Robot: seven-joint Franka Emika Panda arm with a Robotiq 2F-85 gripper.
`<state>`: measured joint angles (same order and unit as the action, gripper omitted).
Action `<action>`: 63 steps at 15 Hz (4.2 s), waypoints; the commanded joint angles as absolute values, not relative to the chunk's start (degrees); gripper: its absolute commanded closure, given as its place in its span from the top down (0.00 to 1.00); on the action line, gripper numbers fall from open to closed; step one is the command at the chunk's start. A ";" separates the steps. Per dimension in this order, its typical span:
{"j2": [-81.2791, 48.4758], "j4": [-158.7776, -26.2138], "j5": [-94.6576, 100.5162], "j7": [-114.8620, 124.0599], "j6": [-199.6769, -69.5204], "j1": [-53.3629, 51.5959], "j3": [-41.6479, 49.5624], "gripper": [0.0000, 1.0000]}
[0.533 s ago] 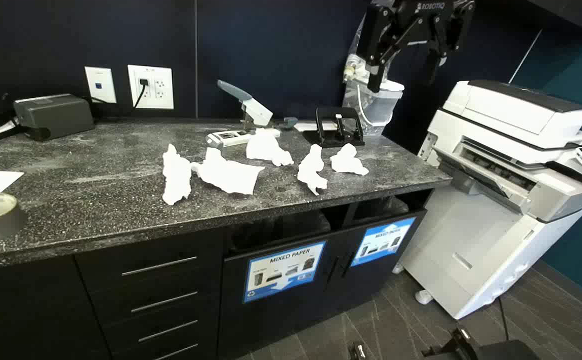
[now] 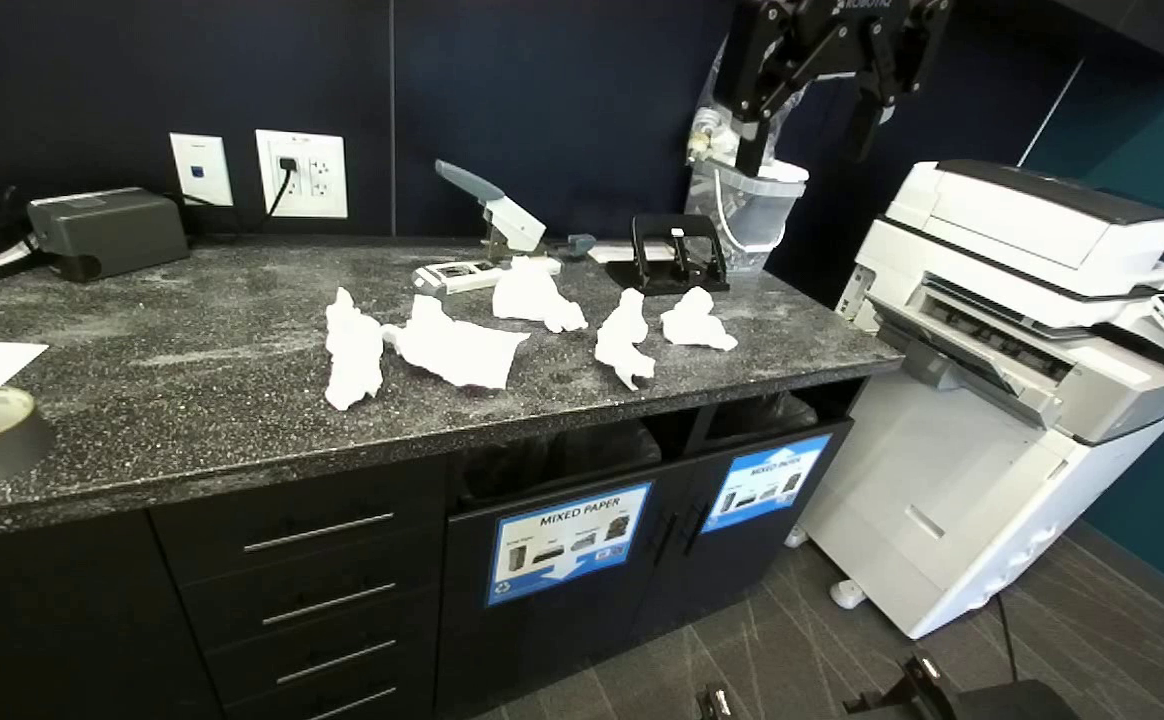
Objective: Put the tissues into the rubbish bin.
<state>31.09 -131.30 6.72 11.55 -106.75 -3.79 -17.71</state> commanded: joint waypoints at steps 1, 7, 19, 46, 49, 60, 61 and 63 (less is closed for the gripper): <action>30.08 -131.98 8.26 11.72 -111.14 -4.84 -15.33 1.00; 24.18 -132.47 8.58 10.44 -128.76 -2.12 -8.88 1.00; -5.29 -119.64 -1.58 7.61 -155.46 1.29 0.41 1.00; -50.01 -76.49 -5.43 7.21 -149.92 3.11 1.88 1.00; -51.30 -74.78 -4.93 7.41 -148.56 2.74 2.44 0.96; -51.43 -73.78 -2.45 9.11 -140.67 1.27 4.75 0.08; -51.06 -74.01 -1.90 9.47 -138.72 1.05 5.02 0.03; -49.39 -75.77 -0.38 10.34 -135.13 0.33 6.07 0.01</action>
<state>-50.86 -75.38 -2.65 8.03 -139.96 2.07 3.78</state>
